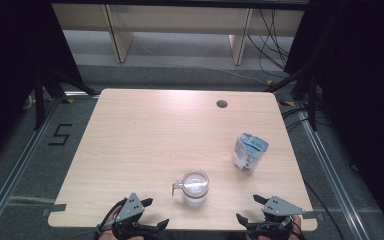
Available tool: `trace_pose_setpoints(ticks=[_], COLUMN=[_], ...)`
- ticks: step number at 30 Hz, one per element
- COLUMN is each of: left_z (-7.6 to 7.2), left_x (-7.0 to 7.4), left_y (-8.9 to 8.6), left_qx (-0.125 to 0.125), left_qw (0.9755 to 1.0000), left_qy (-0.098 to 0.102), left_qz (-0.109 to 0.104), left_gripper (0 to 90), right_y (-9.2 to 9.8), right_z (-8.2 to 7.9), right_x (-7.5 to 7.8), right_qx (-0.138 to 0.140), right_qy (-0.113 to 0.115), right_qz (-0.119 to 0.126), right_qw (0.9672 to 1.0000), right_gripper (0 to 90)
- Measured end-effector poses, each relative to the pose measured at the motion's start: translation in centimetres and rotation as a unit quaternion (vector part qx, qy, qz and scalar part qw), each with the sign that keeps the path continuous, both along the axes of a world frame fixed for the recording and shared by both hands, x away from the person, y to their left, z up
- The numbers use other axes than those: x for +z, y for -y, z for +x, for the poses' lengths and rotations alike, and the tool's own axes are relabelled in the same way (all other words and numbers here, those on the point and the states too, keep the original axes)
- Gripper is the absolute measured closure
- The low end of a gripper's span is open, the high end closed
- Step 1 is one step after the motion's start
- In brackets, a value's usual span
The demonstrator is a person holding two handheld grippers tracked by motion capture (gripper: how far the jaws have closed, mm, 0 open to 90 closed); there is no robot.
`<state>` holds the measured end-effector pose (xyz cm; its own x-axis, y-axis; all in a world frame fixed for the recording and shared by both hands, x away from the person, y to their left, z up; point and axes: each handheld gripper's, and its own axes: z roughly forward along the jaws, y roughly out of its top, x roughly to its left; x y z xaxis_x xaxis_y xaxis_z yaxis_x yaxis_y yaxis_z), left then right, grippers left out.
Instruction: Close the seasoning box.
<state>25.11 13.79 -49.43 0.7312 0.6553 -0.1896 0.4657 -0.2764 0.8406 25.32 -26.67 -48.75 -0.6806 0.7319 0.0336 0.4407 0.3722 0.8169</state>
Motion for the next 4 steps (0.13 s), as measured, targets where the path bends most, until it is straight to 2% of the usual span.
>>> trace_pose_setpoints(ticks=[2, 3, 4], left_z=[0.06, 0.11, 0.19], left_x=[-0.03, 0.01, -0.08], left_y=[-0.06, -0.14, -0.14], left_qx=[0.000, 0.000, 0.003], left_qw=[1.0000, 0.9999, 0.9999], left_qy=[-0.001, -0.005, -0.009], left_qz=[0.003, 0.011, 0.007], left_gripper=[15.7, 15.7, 15.7], right_y=[-0.07, -0.11, -0.11], right_z=[-0.12, -0.11, -0.07], right_x=[-0.08, -0.14, -0.18], right_qx=[-0.008, -0.005, -0.003], right_qy=[-0.007, -0.013, -0.013], right_qz=[0.001, 0.004, 0.004], right_qw=[0.9999, 0.9999, 0.9999], right_gripper=[15.9, 15.9, 16.0])
